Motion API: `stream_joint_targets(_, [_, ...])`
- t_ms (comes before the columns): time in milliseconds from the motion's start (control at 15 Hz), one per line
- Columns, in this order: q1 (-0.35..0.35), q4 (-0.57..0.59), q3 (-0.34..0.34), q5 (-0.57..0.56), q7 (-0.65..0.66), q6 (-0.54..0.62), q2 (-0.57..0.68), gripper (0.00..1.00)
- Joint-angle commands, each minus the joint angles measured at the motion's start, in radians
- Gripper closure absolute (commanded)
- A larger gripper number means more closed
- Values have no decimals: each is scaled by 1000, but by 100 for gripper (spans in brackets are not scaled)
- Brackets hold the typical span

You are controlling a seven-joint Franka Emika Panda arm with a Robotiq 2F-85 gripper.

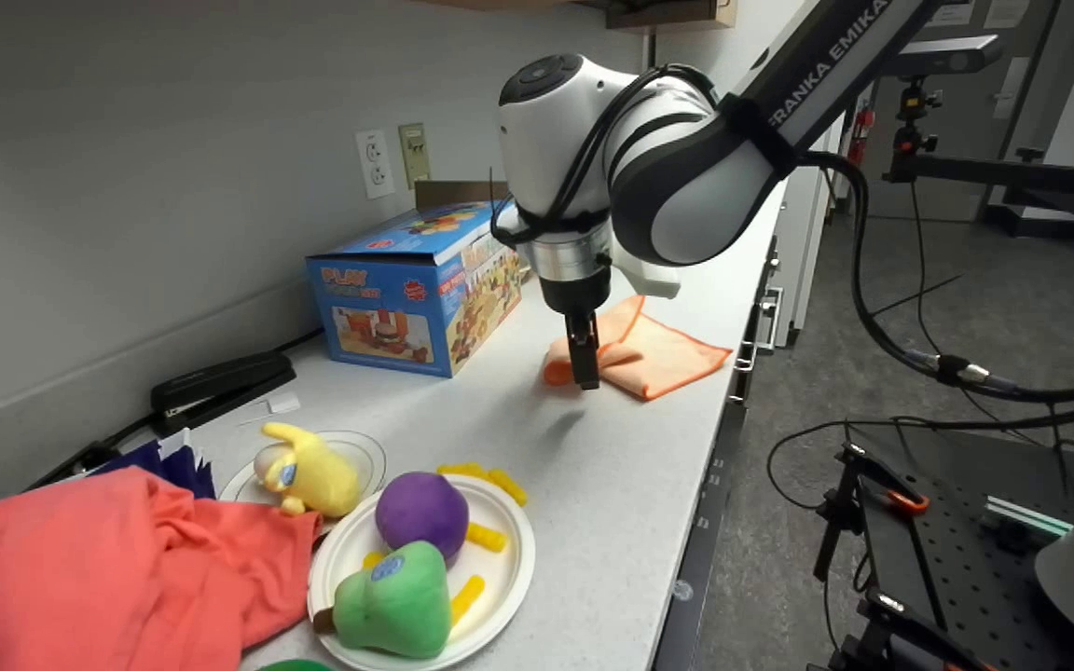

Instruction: Unfold the cloth on the counter

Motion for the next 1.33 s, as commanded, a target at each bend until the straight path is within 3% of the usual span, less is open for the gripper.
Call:
stream_joint_targets(0, [24, 71, -34, -69, 79, 4, 55, 0])
stream_joint_targets(667, [30, 165, -100, -263, 220, -11, 136, 0])
stream_joint_targets(867, [52, 175, -124, -501, 350, 4, 141, 0])
stream_joint_targets(1267, [58, 190, -95, -946, 629, -7, 136, 0])
